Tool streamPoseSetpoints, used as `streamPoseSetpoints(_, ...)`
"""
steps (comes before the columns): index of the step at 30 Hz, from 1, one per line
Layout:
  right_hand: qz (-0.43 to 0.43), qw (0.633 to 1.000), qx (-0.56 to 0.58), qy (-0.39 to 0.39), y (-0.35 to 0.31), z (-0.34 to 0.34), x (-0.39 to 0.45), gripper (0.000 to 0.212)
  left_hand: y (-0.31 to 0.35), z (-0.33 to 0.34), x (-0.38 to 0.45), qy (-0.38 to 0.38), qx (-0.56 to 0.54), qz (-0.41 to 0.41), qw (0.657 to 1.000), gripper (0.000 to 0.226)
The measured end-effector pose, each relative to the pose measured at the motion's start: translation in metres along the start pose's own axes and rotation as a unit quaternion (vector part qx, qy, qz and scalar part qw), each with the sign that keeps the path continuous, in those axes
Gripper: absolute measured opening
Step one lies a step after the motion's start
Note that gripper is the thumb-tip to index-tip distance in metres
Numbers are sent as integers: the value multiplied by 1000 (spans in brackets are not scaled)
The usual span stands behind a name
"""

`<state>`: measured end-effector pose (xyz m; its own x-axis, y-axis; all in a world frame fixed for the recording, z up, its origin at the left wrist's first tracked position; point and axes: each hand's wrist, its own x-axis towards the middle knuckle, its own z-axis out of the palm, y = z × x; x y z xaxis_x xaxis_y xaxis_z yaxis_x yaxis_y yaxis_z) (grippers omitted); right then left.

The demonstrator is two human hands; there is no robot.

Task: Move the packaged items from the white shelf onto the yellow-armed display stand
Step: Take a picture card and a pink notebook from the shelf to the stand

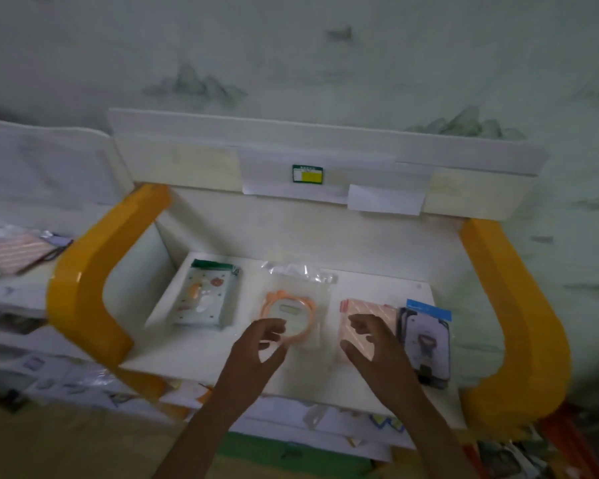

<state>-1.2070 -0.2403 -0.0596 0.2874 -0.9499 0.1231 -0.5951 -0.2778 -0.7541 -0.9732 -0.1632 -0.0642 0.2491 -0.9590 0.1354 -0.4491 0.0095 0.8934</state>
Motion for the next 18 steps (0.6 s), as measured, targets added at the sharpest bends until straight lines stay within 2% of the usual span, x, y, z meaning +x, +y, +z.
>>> streamPoseSetpoints(9, -101, 990, 3, -101, -113, 105, -20, 41, -60, -149, -90, 101, 8, -90, 991, 33)
streamPoseSetpoints(18, -188, 960, 15, -207, -240, 236, -47, 39, -104, -302, -185, 208, 79, -143, 964, 31)
